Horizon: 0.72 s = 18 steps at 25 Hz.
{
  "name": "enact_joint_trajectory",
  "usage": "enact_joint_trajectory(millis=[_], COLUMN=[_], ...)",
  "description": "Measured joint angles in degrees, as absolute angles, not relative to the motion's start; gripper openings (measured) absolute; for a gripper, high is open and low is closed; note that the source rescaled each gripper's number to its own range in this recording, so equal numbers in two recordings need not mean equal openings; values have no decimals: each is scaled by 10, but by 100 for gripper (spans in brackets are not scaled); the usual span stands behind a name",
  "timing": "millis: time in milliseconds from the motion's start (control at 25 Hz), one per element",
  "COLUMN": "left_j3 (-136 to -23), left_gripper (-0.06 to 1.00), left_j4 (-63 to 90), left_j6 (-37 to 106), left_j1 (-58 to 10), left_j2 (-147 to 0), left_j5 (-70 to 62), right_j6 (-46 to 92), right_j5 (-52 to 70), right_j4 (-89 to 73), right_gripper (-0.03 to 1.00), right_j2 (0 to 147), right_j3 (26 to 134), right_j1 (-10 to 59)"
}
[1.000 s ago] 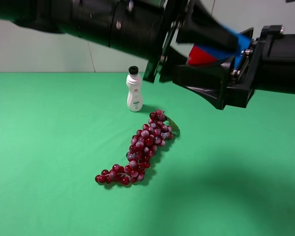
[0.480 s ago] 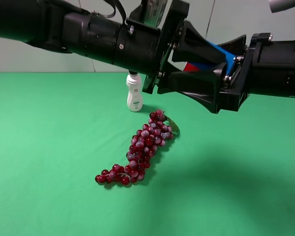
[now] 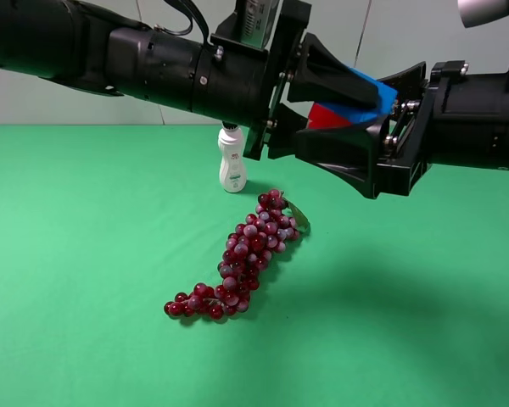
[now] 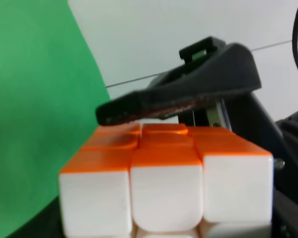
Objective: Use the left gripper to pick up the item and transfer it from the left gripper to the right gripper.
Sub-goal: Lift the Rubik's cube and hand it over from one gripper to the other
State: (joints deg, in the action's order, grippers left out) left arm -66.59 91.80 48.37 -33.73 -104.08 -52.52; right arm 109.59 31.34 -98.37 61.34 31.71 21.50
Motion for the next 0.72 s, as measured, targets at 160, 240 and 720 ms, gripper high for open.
enact_joint_trajectory(millis=[160, 240, 720], left_j3=[-666, -666, -666], left_gripper=[0, 0, 0], left_j4=[924, 926, 918], left_j6=[487, 488, 489], left_j1=[-336, -336, -336], left_j2=[-1041, -1041, -1041], left_j5=[-535, -536, -548], right_j6=[1096, 1096, 1085], right_j5=[313, 313, 298], right_j4=[-983, -982, -966], right_gripper=[100, 100, 24], right_j2=[613, 613, 613], right_j3=[317, 317, 317], right_j1=[215, 215, 215])
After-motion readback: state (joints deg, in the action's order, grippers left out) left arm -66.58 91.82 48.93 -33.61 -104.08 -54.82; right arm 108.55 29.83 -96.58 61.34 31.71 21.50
